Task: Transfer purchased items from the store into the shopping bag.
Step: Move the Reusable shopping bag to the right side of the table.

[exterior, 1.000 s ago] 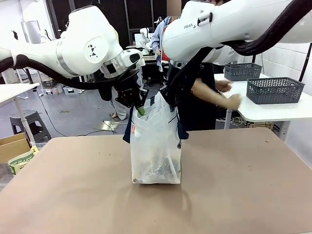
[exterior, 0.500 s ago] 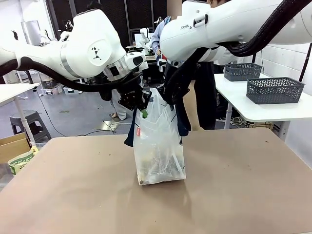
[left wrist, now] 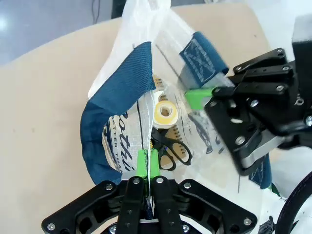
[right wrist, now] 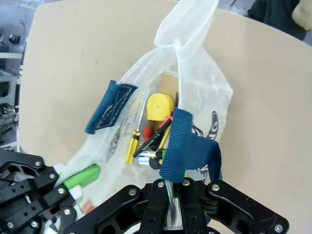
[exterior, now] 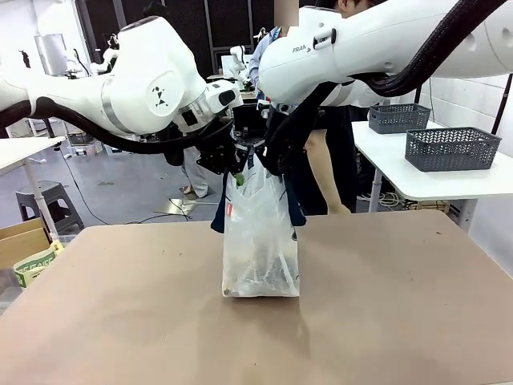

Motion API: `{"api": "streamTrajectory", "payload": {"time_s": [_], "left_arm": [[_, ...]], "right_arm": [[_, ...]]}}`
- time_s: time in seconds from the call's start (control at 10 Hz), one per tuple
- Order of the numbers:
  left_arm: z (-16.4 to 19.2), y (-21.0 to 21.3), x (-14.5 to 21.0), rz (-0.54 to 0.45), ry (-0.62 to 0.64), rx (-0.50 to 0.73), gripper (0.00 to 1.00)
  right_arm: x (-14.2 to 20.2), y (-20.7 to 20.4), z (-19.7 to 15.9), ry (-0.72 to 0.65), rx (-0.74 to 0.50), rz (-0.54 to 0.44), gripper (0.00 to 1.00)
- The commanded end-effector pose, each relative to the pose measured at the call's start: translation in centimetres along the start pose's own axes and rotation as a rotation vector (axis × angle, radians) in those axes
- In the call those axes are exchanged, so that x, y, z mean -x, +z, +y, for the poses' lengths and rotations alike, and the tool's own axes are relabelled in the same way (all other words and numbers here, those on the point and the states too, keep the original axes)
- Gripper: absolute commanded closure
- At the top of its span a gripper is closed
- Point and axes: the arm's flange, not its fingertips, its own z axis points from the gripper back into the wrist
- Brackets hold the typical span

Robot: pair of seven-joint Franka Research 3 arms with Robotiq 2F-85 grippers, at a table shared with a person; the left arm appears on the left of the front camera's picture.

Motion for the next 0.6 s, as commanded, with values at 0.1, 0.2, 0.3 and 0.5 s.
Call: {"api": "streamTrajectory", "payload": {"time_s": [0.1, 0.2, 0.3, 0.5], "left_arm": [[-0.16, -0.67, 0.14, -0.056, -0.014, 0.018, 1.00], [-0.25, -0.81, 0.00, -0.049, -0.022, 0.041, 1.00], [-0.21, -1.12, -0.11, -0.052, -0.025, 0.055, 1.00], [-0.03, -0.66, 0.00, -0.065, -0.017, 0.085, 1.00]], "right_arm": [[-1.14, -0.02, 1.03, -0.090, -0.059, -0.045, 1.00], [-1.25, -0.14, 1.01, -0.106, -0.064, -0.052, 1.00], [-1.40, -0.31, 1.11, -0.122, -0.072, -0.060, 1.00], [-1.30, -0.41, 1.11, -0.134, -0.079, -0.068, 1.00]]}}
